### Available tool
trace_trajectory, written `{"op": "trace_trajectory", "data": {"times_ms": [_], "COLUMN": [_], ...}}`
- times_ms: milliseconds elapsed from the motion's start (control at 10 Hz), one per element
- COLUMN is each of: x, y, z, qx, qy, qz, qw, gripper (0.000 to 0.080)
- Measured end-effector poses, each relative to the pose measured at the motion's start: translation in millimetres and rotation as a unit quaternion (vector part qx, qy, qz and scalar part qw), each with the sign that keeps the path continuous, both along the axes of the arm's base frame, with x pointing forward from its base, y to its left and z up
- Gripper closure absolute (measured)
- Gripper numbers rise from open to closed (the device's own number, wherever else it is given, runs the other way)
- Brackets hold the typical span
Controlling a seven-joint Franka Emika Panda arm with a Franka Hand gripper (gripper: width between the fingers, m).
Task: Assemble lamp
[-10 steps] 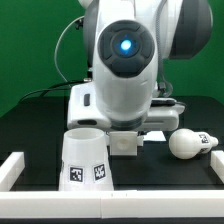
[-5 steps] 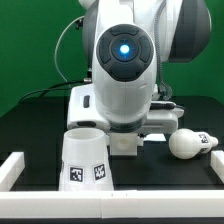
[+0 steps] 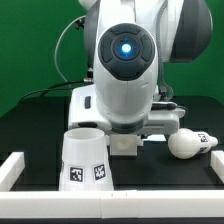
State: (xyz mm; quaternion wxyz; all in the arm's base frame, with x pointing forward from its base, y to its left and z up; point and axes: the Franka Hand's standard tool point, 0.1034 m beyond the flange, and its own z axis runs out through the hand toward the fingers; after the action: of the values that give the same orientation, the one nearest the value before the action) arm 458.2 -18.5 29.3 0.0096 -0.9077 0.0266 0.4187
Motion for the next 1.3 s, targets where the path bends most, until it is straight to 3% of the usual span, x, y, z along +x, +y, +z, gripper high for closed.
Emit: {"op": "trace_trajectory", "data": {"times_ms": [1300], "x": [-4.1], "y": [-1.6], "z": [-19.2], "qx": [0.011], "qy": [0.01], "qz": [0.005], "qw": [1.0], "gripper": [0.0101]}}
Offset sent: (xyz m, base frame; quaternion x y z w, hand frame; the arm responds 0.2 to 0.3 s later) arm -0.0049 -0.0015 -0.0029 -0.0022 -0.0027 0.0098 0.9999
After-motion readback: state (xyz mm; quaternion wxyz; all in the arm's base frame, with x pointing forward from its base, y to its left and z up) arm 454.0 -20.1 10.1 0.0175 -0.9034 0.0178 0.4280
